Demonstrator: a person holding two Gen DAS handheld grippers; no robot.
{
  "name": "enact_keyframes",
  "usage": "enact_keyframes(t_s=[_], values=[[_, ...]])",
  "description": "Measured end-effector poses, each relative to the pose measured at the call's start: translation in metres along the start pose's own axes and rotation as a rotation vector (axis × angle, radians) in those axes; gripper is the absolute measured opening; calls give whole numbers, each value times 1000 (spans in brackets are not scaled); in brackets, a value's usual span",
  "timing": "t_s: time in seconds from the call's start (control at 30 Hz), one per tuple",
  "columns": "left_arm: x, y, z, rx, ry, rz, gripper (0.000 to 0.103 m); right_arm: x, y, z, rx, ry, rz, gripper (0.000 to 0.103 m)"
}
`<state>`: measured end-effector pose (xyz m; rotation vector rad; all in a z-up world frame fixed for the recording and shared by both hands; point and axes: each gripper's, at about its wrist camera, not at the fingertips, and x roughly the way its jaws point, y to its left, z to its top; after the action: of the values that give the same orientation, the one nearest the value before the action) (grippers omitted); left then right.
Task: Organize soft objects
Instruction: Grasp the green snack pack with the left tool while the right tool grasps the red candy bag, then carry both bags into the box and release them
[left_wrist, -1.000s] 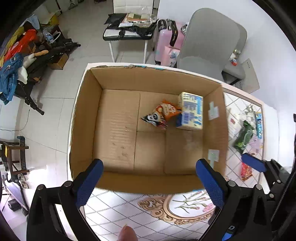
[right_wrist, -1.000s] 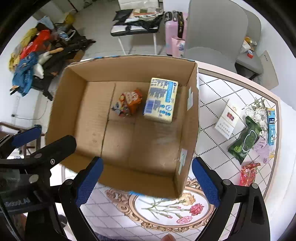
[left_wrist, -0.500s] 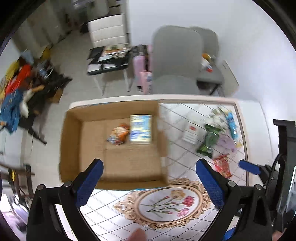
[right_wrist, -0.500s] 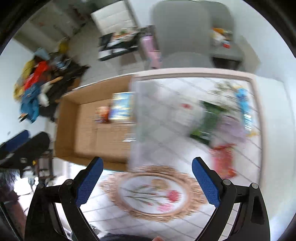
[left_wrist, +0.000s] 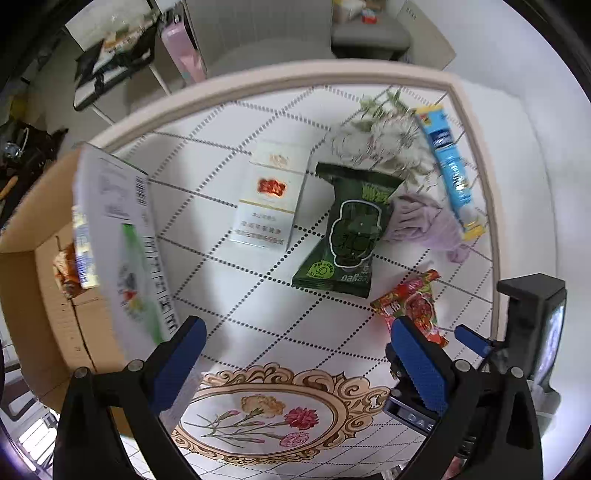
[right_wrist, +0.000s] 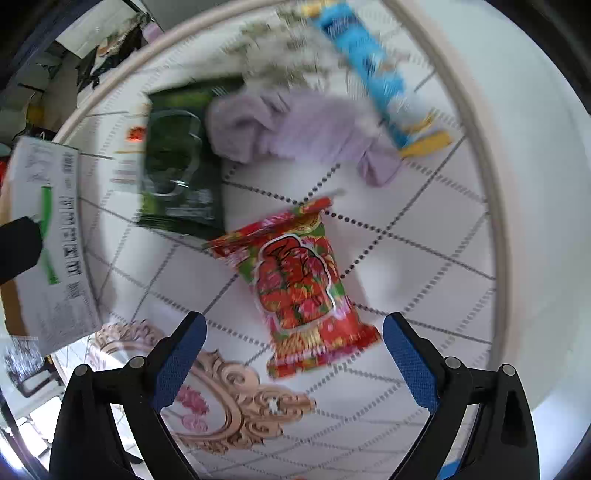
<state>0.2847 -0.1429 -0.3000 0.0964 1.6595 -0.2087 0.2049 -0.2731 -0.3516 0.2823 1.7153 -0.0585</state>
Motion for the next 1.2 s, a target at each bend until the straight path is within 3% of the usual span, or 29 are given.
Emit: enact_keyframes(t_s=[0.07, 0.13, 0.2, 0.23, 0.4, 0.53, 0.57, 0.63, 0.67, 0.7, 0.9, 1.03, 1.2], values=[[12, -4, 5, 9, 24, 6, 102, 10, -4, 3, 4, 11, -10, 96], [20, -9, 9, 15, 46, 5, 103, 14, -13, 3, 14, 10, -39, 71], [31, -17, 14, 30, 67, -6, 102, 14, -32, 3, 68, 19, -50, 55], [35, -22, 16, 38, 76, -9, 102, 12, -39, 3, 86, 12, -58, 53], [60, -40, 28, 70, 120, -8, 103, 4, -96, 5, 209, 16, -45, 52], [83, -52, 41, 72, 142, 9, 102, 7, -107, 4, 213, 55, -6, 54], [86, -54, 43, 72, 138, 9, 97, 7, -111, 8, 212, 66, 0, 55], [91, -56, 46, 72, 132, 11, 71, 10, -116, 9, 215, 82, 6, 57], [94, -56, 47, 71, 138, 14, 52, 13, -118, 6, 223, 90, 8, 58], [96, -56, 47, 73, 143, 21, 47, 15, -121, 5, 228, 84, 9, 58], [97, -58, 45, 93, 127, 22, 40, 22, -115, 5, 193, 85, -49, 59], [92, -53, 42, 80, 117, 21, 37, 21, -101, -1, 166, 70, -106, 52], [76, -47, 19, 94, 82, 19, 35, 17, -95, -9, 175, 54, -80, 48]])
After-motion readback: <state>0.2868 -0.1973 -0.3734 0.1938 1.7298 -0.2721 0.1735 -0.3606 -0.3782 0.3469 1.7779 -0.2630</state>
